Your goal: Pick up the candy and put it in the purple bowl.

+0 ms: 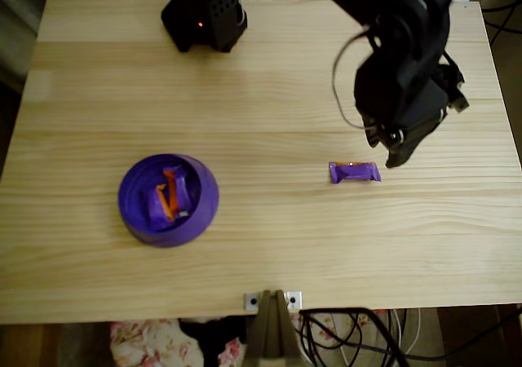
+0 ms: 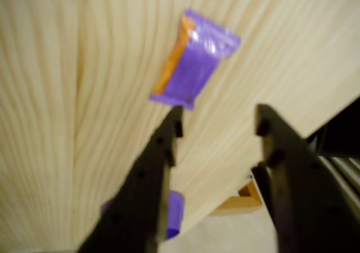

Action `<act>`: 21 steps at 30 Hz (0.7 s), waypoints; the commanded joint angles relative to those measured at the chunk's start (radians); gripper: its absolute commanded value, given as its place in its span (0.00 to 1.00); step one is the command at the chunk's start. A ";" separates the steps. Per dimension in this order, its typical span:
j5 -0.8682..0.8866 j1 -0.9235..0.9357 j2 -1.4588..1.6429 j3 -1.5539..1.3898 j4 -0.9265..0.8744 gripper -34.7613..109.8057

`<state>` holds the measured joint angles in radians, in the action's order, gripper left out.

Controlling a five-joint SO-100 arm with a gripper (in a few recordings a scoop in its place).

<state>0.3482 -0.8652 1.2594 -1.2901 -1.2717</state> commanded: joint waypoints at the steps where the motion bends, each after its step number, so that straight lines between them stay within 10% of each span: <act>1: 0.041 0.003 -0.008 0.117 0.017 0.44; 21: 0.150 0.095 0.123 -0.334 0.245 0.42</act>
<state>0.4878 -0.7747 1.2671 -1.5999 -1.0600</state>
